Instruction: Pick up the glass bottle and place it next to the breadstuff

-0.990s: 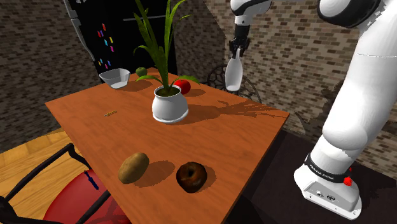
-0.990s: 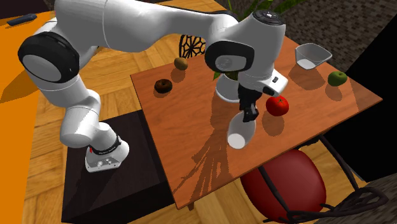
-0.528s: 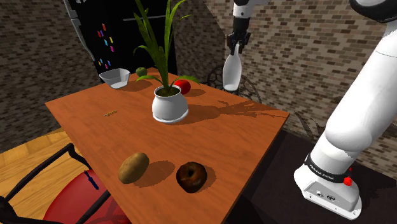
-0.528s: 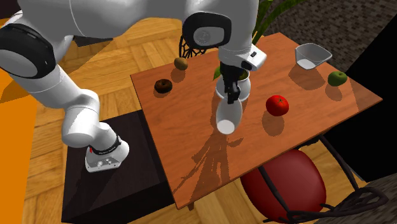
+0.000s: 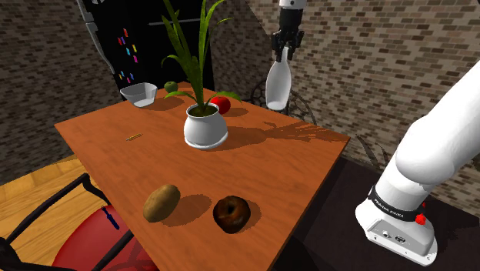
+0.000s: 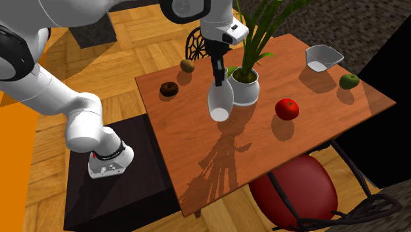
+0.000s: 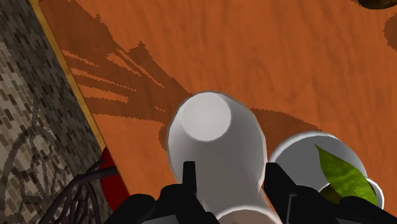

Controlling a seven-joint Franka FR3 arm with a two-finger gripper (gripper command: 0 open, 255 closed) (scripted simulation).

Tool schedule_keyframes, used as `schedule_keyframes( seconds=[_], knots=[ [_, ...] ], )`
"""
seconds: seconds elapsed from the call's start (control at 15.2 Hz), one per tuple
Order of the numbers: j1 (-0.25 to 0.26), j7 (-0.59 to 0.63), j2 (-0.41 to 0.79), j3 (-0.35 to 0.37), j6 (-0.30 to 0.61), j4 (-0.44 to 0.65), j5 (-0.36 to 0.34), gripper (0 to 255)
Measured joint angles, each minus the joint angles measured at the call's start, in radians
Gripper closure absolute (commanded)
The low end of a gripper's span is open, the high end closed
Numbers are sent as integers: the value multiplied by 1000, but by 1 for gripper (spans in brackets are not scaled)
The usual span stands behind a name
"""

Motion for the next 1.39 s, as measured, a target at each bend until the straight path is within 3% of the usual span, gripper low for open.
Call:
schedule_keyframes(
  seconds=[0.4, 0.99, 1.39],
  knots=[
    [43, 119, -107, 79, -88, -21, 5, 255],
    [106, 306, -175, 210, -231, 51, 40, 255],
    [143, 437, -167, 302, -333, 162, 66, 255]
  ],
)
